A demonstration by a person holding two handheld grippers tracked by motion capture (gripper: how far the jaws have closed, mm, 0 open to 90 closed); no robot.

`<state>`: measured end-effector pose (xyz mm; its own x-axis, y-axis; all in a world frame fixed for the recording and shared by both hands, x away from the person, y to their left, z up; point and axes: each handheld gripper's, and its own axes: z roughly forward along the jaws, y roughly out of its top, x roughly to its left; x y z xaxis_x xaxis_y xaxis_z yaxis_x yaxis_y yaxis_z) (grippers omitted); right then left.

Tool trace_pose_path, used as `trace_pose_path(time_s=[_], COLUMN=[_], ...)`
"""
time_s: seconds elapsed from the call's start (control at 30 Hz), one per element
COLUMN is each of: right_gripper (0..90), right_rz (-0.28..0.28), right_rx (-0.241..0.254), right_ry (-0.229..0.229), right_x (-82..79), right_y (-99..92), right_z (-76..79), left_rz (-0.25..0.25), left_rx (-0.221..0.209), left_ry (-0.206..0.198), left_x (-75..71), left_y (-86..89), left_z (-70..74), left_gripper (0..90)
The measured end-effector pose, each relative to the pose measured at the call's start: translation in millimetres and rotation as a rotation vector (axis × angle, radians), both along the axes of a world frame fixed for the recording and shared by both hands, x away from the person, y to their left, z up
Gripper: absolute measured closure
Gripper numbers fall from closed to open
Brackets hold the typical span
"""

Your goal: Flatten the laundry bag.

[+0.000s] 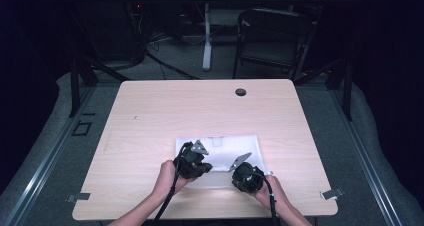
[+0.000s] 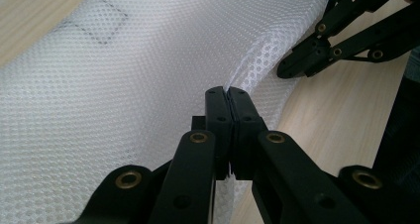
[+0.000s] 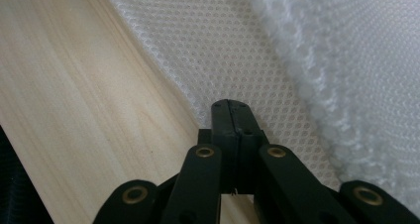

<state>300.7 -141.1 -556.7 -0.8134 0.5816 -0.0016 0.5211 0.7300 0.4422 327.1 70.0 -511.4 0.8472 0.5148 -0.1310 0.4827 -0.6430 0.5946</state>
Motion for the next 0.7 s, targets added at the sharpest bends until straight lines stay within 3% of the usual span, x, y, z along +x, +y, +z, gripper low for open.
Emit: trace_pose_path(time_s=[0.7], right_gripper=[90.0], right_rz=[0.006], right_rx=[-0.004], right_ry=[0.021], right_x=[-4.8], right_y=[-1.6], right_z=[0.7], left_rz=[0.070], left_rx=[-0.013], left_ry=[-0.064], left_x=[20.0], left_y=[13.2], left_z=[30.7], left_gripper=[88.9])
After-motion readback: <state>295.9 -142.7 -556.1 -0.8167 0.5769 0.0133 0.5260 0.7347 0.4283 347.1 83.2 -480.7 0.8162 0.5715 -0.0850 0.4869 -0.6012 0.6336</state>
